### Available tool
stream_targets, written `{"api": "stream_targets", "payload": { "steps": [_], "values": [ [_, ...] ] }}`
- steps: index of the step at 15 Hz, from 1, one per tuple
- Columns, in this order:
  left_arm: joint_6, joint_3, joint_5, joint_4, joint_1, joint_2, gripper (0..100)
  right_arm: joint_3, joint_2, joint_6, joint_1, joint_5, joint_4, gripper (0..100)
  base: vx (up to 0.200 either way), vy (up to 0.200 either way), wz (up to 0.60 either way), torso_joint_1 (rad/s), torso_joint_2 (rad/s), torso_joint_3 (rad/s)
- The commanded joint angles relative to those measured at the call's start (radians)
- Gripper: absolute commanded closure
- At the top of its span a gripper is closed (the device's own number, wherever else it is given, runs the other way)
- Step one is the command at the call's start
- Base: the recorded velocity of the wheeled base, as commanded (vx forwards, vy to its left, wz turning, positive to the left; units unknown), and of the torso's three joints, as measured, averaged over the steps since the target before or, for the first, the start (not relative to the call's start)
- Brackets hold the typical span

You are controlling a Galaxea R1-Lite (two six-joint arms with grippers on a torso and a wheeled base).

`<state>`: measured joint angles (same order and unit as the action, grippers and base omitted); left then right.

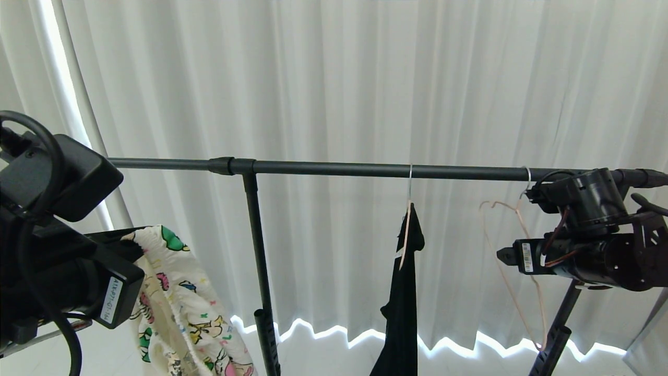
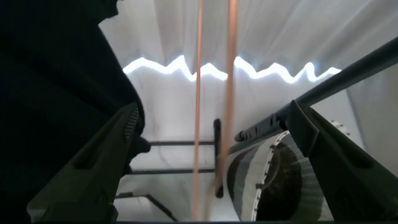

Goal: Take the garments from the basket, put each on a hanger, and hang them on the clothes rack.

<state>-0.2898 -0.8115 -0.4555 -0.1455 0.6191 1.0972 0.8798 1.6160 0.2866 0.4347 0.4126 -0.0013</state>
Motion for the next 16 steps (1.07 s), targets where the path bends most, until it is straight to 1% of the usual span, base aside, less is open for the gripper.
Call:
{"api": "stream_targets", "payload": {
  "steps": [1, 5, 7, 16],
  "values": [
    [0.0, 0.0, 0.0, 0.0, 0.001, 0.001, 100, -0.004, 0.002, 0.0, -0.019, -0.041, 0.0, 0, 0.0, 0.0, 0.0, 0.0, 0.0, 0.0],
    [0.0, 0.0, -0.002, 0.0, 0.001, 0.003, 100, -0.01, 0.009, 0.0, -0.08, -0.161, 0.0, 0, 0.0, 0.0, 0.0, 0.0, 0.0, 0.0],
    [0.0, 0.0, 0.0, 0.0, 0.001, 0.006, 100, -0.019, 0.002, 0.002, -0.08, -0.198, 0.0, 0, 0.0, 0.0, 0.0, 0.0, 0.0, 0.0],
    [0.0, 0.0, 0.0, 0.0, 0.001, 0.006, 100, -0.024, 0.004, -0.001, -0.08, -0.198, -0.002, 0, 0.0, 0.0, 0.0, 0.0, 0.0, 0.0]
  ]
}}
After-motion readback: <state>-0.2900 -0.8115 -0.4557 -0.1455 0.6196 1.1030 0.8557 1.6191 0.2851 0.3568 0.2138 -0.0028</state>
